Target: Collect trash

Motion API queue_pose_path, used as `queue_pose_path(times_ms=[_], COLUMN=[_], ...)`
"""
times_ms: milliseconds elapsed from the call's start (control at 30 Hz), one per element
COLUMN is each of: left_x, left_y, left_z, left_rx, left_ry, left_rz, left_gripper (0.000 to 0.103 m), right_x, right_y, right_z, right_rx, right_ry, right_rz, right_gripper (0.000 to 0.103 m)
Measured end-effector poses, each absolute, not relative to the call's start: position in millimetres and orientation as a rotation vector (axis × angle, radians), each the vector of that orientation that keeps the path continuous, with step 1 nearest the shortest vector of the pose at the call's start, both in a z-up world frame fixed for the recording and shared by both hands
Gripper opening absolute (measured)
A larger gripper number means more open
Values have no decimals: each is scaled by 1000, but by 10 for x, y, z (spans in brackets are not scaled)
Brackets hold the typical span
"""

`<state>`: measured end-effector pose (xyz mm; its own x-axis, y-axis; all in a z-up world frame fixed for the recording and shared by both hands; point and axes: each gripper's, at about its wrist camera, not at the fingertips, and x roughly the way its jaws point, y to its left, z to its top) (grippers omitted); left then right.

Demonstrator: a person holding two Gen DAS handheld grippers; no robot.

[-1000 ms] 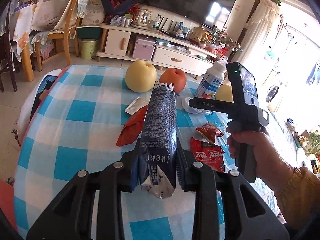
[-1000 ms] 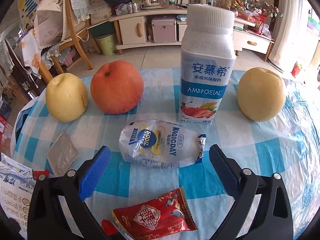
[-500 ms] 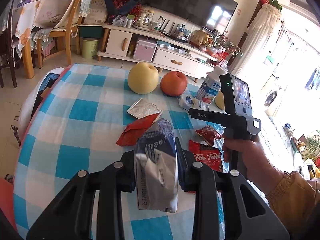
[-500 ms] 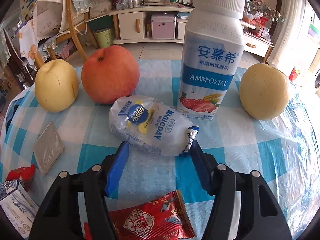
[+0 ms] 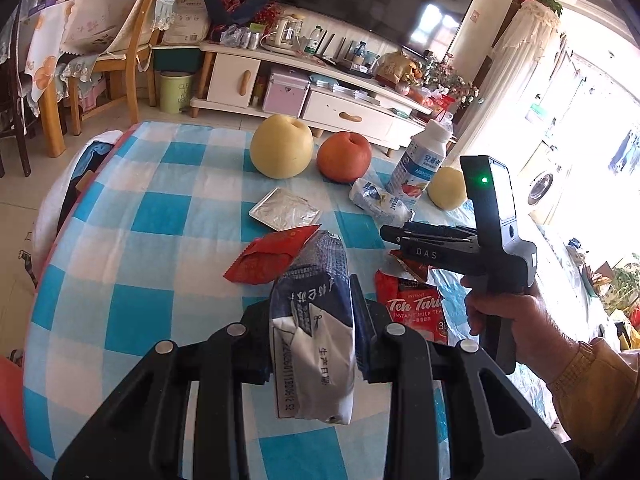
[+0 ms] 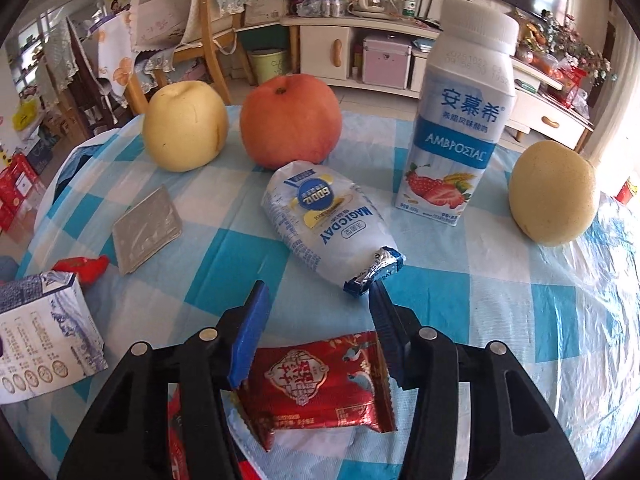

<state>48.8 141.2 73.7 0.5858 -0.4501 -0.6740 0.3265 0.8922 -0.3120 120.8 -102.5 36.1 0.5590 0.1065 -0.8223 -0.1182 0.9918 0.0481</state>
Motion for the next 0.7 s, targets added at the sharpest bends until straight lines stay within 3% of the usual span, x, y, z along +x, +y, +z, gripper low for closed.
queue_pose_path(times_ms=[233,367,600,700], left_x=[495,479,464,460], left_y=[1410,1392,1343,1329], left_z=[717,700,655,648], left_rx=[-157,-153,-133,-126], left_ry=[842,847,857,855], left_rz=[-473,-489,-495,-497], left_gripper=[32,32,31,31], right_x=[1176,1294,1596,1680], right_y=[-1043,-1053,-864,-935], right_z=[523,551,346,305], right_rx=[-96,-120,-211,-203], right_ry=[882,861,930,951], right_rz=[103,92,136,128], right_gripper=[58,74,76,85])
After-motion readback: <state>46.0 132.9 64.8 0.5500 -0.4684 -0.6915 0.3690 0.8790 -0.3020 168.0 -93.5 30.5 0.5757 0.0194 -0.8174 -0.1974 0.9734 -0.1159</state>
